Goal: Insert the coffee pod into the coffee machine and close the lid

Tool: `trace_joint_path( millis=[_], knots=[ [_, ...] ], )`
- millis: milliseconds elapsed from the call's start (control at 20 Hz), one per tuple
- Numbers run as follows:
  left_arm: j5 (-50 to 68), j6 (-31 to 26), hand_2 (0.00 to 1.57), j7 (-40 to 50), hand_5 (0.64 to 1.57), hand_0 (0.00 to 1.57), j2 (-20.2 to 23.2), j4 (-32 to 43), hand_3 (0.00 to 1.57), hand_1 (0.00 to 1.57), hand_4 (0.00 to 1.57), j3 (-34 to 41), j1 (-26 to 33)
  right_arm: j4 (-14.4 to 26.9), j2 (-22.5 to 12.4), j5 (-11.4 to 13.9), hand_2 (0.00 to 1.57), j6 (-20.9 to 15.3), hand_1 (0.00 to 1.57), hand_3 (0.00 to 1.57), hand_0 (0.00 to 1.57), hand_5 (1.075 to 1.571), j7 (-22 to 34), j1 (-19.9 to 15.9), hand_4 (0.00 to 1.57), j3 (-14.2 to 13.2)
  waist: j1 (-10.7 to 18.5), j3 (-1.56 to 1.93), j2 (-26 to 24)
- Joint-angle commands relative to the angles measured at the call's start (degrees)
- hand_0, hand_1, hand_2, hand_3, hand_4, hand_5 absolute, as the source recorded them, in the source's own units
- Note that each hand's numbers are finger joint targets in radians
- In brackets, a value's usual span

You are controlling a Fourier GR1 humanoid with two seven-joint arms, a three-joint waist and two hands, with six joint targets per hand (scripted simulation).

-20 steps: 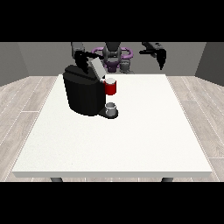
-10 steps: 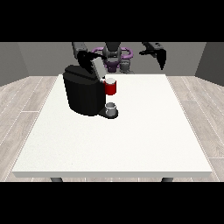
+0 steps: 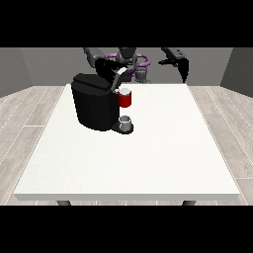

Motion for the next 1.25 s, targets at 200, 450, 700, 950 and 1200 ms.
trace_joint_path(
  millis=[200, 450, 700, 950, 1200],
  knots=[
    [-0.5, 1.1, 0.00, -0.3, 1.571, 0.00, 1.3, 1.4, 0.00, 0.00, 0.17, 0.2, -0.4, 0.9, 0.1, 3.8, 0.00, -0.5, 0.00, 0.00, 0.00, 1.571, 2.2, -5.3, 0.15, 1.7, 0.5, 0.04, -0.3],
    [1.9, -0.5, 0.00, 0.6, 1.571, 0.00, 2.7, 2.1, 0.00, 0.00, 0.18, 1.2, -2.8, 2.8, 1.5, 4.5, 0.00, -2.0, 0.00, 0.00, 0.00, 1.571, 1.4, -8.4, 0.12, 0.9, 1.5, 0.04, 1.3],
    [1.4, -1.7, 0.00, 0.7, 1.571, 0.00, 1.5, -0.4, 0.00, 0.00, 0.00, -1.5, 0.5, 1.6, 4.4, 3.4, 0.00, -0.2, 0.00, 0.00, 0.00, 1.571, -1.6, -4.6, 0.07, 2.2, 1.5, 0.05, -2.7],
    [-0.3, 3.3, 0.00, -2.7, 1.571, 0.00, 0.3, 4.2, 0.00, 0.00, 0.19, 0.5, -0.2, -5.1, 6.8, -3.3, 0.00, -1.3, 0.00, 0.00, 0.00, 1.571, -6.9, 7.4, 0.28, 11.0, -3.6, 0.06, -6.3],
    [-1.2, 4.1, 0.00, -6.3, 1.571, 0.00, -1.6, 5.0, 0.00, 0.00, 0.19, -0.4, 3.9, -8.6, 6.8, -8.1, 0.00, 0.3, 0.00, 0.00, 0.00, 1.571, -7.0, 15.6, 0.16, 10.3, -8.9, 0.05, -9.3]
  ],
)
